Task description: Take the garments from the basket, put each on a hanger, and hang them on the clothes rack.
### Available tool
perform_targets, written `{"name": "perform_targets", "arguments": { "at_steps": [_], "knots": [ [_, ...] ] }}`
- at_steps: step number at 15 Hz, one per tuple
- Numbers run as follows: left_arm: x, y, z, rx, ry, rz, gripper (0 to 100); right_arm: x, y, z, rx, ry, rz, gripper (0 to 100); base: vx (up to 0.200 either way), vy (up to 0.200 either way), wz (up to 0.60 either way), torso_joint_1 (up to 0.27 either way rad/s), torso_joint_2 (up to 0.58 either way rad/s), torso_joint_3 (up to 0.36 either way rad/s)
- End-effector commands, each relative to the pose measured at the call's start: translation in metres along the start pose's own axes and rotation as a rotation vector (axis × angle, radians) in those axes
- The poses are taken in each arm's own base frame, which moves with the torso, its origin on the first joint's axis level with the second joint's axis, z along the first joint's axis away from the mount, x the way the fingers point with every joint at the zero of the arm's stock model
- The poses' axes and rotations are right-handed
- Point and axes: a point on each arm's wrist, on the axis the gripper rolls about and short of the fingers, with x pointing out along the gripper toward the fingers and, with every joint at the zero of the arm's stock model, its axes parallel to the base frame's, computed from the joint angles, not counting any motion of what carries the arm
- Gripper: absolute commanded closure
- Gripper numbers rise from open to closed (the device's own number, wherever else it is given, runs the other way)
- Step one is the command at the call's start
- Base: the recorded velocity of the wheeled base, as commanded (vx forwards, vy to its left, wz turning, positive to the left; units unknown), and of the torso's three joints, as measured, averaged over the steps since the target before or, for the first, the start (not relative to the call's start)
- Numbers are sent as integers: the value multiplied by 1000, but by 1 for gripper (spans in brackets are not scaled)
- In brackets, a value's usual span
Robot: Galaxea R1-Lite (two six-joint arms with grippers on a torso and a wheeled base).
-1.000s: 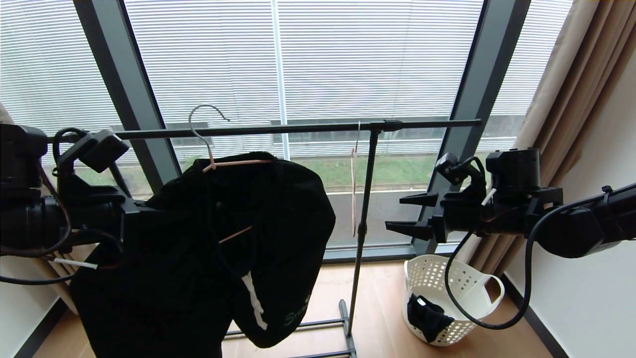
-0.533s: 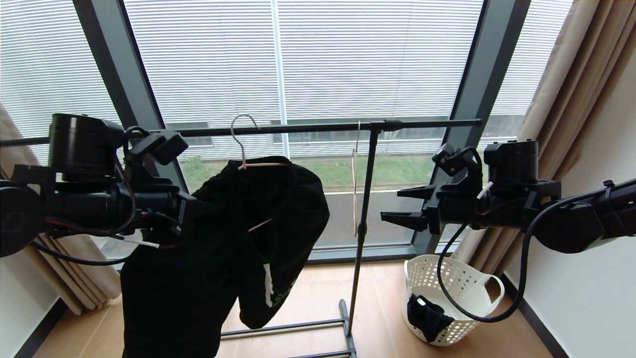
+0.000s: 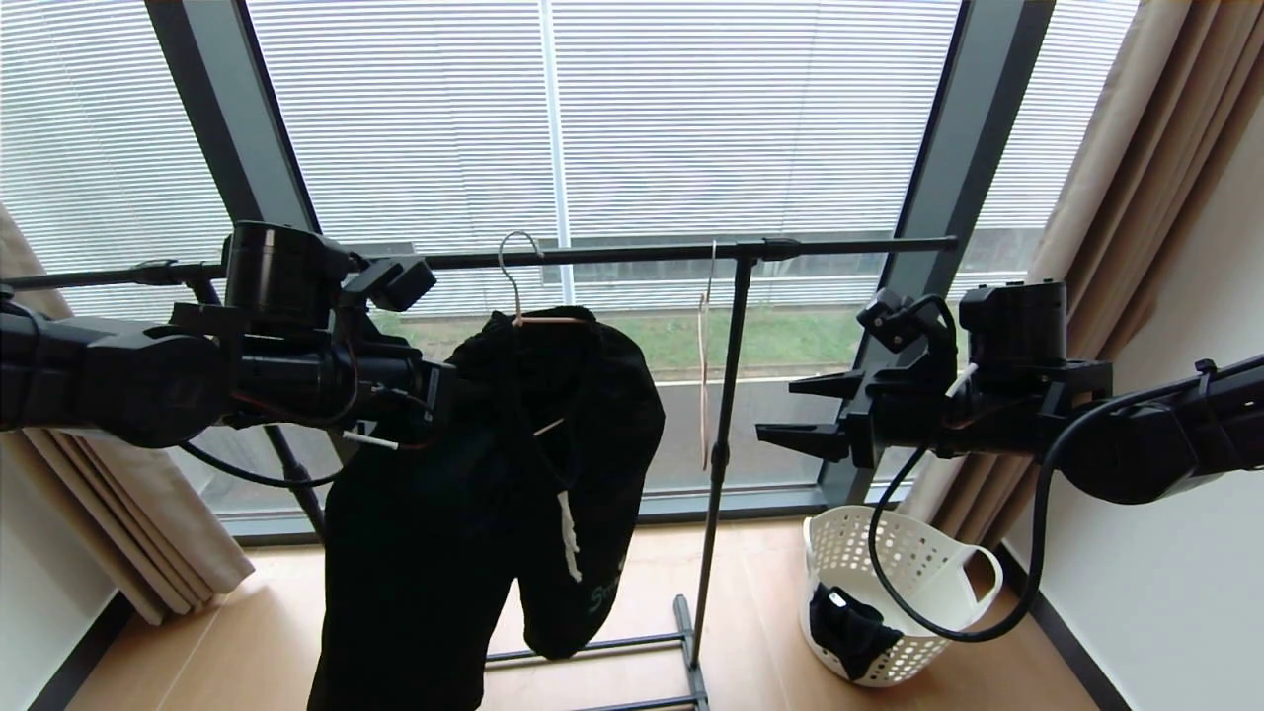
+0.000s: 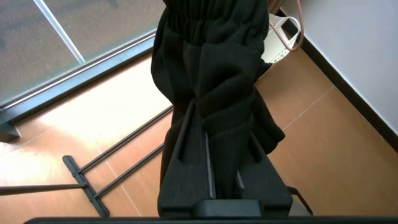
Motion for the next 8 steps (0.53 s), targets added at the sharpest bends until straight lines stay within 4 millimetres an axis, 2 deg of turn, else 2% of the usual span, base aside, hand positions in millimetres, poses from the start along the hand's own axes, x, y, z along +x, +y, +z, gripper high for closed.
{"name": "perform_targets", "arguments": {
  "at_steps": [1,5,8],
  "knots": [
    [20,9,-1,-13,19,0,100,1,0,-2,3,5,2,0,0,0,0,0,0,0],
    [45,19,12,-42,-10,0,100,2,-1,-3,3,7,2,0,0,0,0,0,0,0],
    [61,26,15,-55,-12,2,100,2,-1,-3,4,8,3,0,0,0,0,0,0,0]
  ]
}}
